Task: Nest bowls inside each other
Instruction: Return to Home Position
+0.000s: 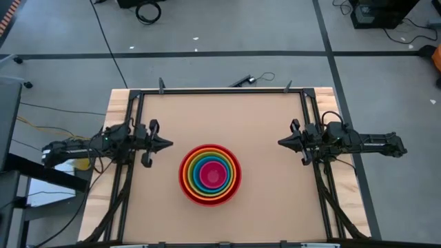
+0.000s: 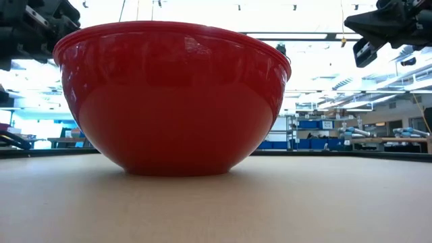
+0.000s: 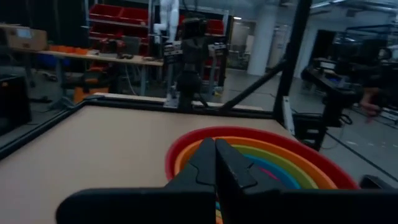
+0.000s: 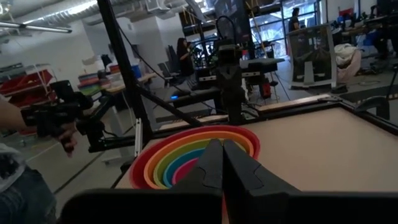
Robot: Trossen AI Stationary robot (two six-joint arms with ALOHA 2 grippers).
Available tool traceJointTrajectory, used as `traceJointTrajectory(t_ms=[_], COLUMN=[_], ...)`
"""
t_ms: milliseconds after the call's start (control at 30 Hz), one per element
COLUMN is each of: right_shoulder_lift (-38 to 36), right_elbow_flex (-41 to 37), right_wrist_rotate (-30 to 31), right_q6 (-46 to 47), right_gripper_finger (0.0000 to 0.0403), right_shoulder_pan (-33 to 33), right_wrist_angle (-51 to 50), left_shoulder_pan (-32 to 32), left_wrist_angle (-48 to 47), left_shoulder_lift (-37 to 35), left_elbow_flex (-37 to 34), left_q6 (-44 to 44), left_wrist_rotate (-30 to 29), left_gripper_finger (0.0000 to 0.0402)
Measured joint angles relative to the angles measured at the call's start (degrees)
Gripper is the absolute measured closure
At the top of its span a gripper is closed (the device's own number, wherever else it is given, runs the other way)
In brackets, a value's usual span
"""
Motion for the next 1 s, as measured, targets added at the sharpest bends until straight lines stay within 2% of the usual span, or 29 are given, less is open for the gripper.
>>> traceJointTrajectory(t_ms=[233, 400, 667, 900, 1000], right_shoulder_lift=[-0.4, -2.2, -9.7, -10.0, -10.0], right_elbow_flex=[0.0, 0.0, 0.0, 0.9, -0.8], right_wrist_rotate=[-0.7, -0.4, -0.5, -0.9, 0.2], right_q6=[-0.6, -1.0, -1.7, -2.3, -3.4], right_gripper_finger=[0.0398, 0.0398, 0.0398, 0.0398, 0.0398], right_shoulder_pan=[0.0, 0.0, 0.0, -0.1, -0.1], right_wrist_angle=[-3.9, -6.7, -8.0, -15.8, -13.2], left_shoulder_pan=[-1.3, -1.3, -1.4, -1.4, -1.5], left_wrist_angle=[-0.1, 9.2, 10.5, 10.0, 9.4], left_shoulder_lift=[0.0, -0.2, -0.6, -1.4, -1.4], left_elbow_flex=[-0.2, -5.5, -5.5, -5.5, -5.6], left_q6=[0.7, -3.5, -0.8, -1.2, -1.5], left_wrist_rotate=[-0.8, -1.1, -2.3, -2.1, -2.1], left_gripper_finger=[0.0401, 0.0401, 0.0401, 0.0401, 0.0401])
